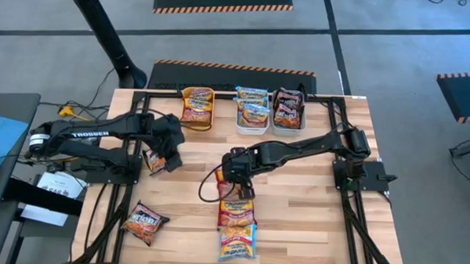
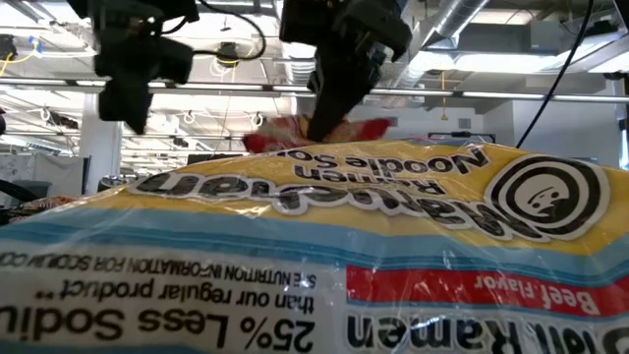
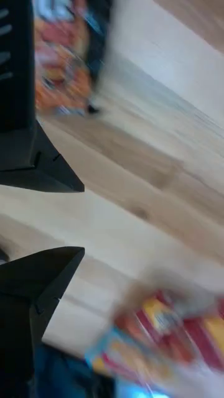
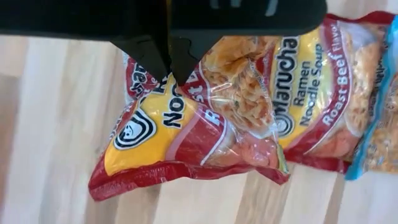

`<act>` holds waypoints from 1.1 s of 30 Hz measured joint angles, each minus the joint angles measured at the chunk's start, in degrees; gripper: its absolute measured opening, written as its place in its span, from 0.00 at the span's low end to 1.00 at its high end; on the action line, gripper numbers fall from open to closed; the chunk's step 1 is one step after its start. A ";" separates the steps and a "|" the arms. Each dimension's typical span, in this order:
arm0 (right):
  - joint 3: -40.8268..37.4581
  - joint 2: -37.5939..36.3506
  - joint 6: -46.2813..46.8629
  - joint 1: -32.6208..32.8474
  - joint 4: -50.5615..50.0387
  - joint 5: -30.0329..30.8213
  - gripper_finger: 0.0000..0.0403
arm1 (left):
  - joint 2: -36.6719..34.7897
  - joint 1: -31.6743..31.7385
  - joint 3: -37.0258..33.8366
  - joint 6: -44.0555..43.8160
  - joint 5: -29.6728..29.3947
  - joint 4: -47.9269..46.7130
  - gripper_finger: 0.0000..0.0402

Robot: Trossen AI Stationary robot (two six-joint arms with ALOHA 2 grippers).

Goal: Sort Maruchan noodles
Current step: Put the red noodle pack into the yellow bin

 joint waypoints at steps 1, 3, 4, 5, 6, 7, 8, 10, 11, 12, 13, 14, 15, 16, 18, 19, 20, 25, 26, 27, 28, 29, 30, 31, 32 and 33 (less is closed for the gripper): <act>0.52 -0.02 -0.48 0.20 0.05 0.79 0.01 | 0.12 0.61 0.00 -0.58 1.14 1.75 0.34; 1.47 -0.02 -1.81 0.51 0.14 1.84 0.01 | 0.55 1.74 0.00 -1.41 3.11 6.17 0.34; 1.96 -0.02 -2.35 0.49 0.12 2.23 0.01 | 0.55 2.36 0.00 -1.56 3.49 7.85 0.34; 2.45 -0.02 -2.75 0.49 0.14 2.93 0.01 | 0.45 2.93 0.00 -1.73 3.48 9.42 0.34; 2.92 -0.04 -2.92 0.50 0.19 3.55 0.01 | 0.44 3.35 0.00 -2.24 3.43 10.92 0.34; 3.46 -0.04 -3.08 0.51 0.14 4.17 0.01 | 0.46 3.82 0.00 -2.58 3.42 12.13 0.34; 3.96 -0.04 -3.23 0.51 0.13 4.56 0.01 | 0.46 4.31 0.00 -2.75 3.42 13.19 0.34; 4.78 -0.07 -4.31 0.51 0.25 4.92 0.01 | 0.46 5.16 0.00 -3.32 3.86 15.26 0.34; 5.21 -0.07 -4.84 0.49 0.17 5.04 0.01 | 0.46 5.60 0.00 -4.01 4.11 15.98 0.34; 5.54 -0.07 -5.36 0.49 0.16 5.20 0.01 | 0.46 5.89 0.00 -4.78 4.41 16.41 0.34; 5.85 -0.07 -5.76 0.49 0.22 5.57 0.01 | 0.46 6.14 0.00 -5.41 4.79 17.03 0.34; 6.09 -0.07 -5.95 0.49 0.22 6.21 0.01 | 0.46 6.33 0.00 -5.83 4.95 17.62 0.34; 6.29 -0.09 -6.17 0.47 0.19 6.79 0.01 | 0.46 6.40 0.00 -6.20 4.95 18.05 0.34; 6.43 -0.09 -6.52 0.39 0.23 7.32 0.01 | 0.46 6.43 0.00 -6.85 4.94 18.43 0.34; 6.64 -0.09 -7.22 0.40 0.12 8.08 0.01 | 0.46 6.43 0.00 -8.62 5.02 19.70 0.34; 6.78 -0.09 -7.47 0.40 0.12 8.40 0.01 | 0.46 6.43 0.00 -9.61 5.22 20.35 0.34; 6.92 -0.09 -7.75 0.40 0.21 9.01 0.01 | 0.46 6.43 0.00 -10.46 5.56 20.91 0.34; 7.01 -0.11 -9.08 0.40 1.17 12.33 0.02 | 0.46 6.43 0.00 -11.95 7.63 23.41 0.34; 7.01 -0.11 -9.14 0.40 1.55 13.00 0.02 | 0.46 6.43 0.00 -11.99 8.01 23.44 0.34; 7.01 -0.11 -9.63 0.40 1.94 13.80 0.02 | 0.46 6.43 0.00 -12.03 8.12 23.42 0.34; 7.01 -0.11 -10.13 0.38 2.29 14.54 0.02 | 0.46 6.42 0.00 -12.03 8.13 23.42 0.34; 7.01 -0.11 -10.55 0.40 2.78 15.26 0.02 | 0.46 6.41 0.00 -12.03 8.13 23.42 0.34; 7.01 -0.11 -10.96 0.39 3.50 15.69 0.02 | 0.46 6.43 0.00 -12.05 8.12 23.44 0.34; 7.01 -0.11 -11.39 0.38 4.23 16.04 0.02 | 0.46 6.43 0.00 -12.04 8.12 23.44 0.34; 7.01 -0.11 -11.66 0.38 4.80 16.47 0.02 | 0.46 6.43 0.00 -12.04 8.12 23.44 0.34; 7.01 -0.11 -11.84 0.31 5.11 16.59 0.02 | 0.46 6.43 0.00 -12.04 8.11 23.46 0.34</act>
